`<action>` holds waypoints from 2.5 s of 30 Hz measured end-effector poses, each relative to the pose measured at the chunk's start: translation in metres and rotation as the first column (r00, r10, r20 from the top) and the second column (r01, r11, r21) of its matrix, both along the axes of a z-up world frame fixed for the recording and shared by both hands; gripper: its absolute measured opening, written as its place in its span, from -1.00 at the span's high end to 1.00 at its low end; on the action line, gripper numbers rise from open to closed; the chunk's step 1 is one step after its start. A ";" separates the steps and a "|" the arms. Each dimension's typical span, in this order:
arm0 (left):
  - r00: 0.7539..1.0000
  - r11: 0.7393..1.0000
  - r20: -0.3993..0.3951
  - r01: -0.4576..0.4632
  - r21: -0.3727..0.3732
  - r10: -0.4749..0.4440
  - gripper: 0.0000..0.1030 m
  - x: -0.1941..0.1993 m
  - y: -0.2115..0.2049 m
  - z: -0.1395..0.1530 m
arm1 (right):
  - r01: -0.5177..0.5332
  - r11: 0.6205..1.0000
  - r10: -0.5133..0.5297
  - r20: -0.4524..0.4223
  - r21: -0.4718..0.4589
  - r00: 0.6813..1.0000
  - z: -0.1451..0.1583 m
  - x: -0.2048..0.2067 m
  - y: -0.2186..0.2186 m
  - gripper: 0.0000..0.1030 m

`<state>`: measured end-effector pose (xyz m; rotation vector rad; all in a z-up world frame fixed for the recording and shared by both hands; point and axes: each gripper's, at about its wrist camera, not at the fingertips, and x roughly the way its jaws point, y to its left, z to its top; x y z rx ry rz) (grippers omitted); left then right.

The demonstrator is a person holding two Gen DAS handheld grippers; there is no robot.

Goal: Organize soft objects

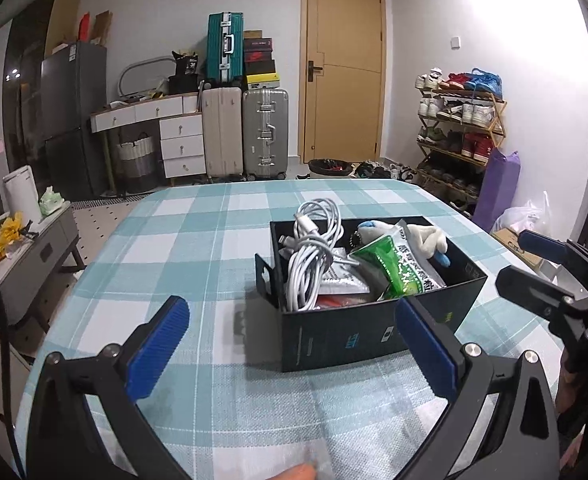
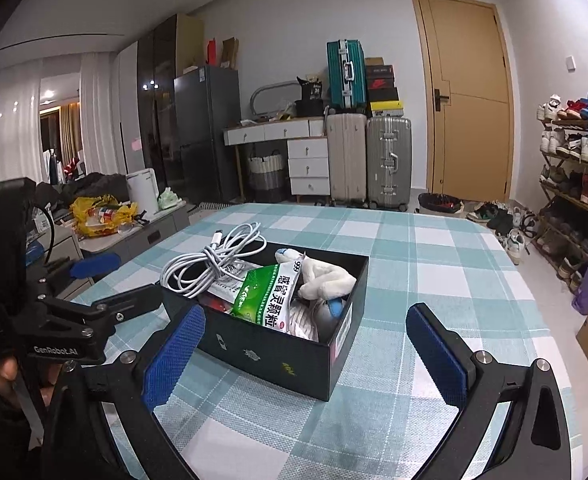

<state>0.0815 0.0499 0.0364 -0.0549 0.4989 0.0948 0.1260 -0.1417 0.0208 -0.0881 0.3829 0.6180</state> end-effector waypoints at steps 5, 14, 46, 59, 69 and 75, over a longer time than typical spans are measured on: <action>0.999 1.000 0.024 -0.024 -0.014 0.025 -1.00 -0.001 0.004 -0.004 | -0.003 1.000 0.003 0.020 0.007 1.000 -0.002 -0.003 0.000 -0.99; 0.998 1.000 0.055 -0.026 0.000 0.026 -1.00 -0.004 0.004 -0.004 | -0.010 1.000 0.009 0.045 0.017 0.999 -0.005 -0.005 0.000 -0.99; 0.998 1.000 0.064 -0.008 0.027 0.007 -1.00 -0.007 -0.002 -0.001 | 0.001 0.999 -0.004 0.069 0.034 0.998 -0.003 -0.009 -0.002 -0.99; 0.998 1.000 0.066 -0.009 0.027 0.007 -1.00 -0.007 -0.002 -0.001 | 0.000 0.999 -0.002 0.069 0.034 0.998 -0.003 -0.009 -0.003 -0.99; 0.998 1.000 0.066 -0.009 0.028 0.007 -1.00 -0.007 -0.002 -0.001 | 0.001 0.999 -0.003 0.069 0.034 0.998 -0.003 -0.009 -0.003 -0.99; 0.998 1.000 0.066 -0.009 0.027 0.008 -1.00 -0.007 -0.002 -0.002 | 0.001 0.999 -0.003 0.069 0.035 0.998 -0.003 -0.009 -0.003 -0.99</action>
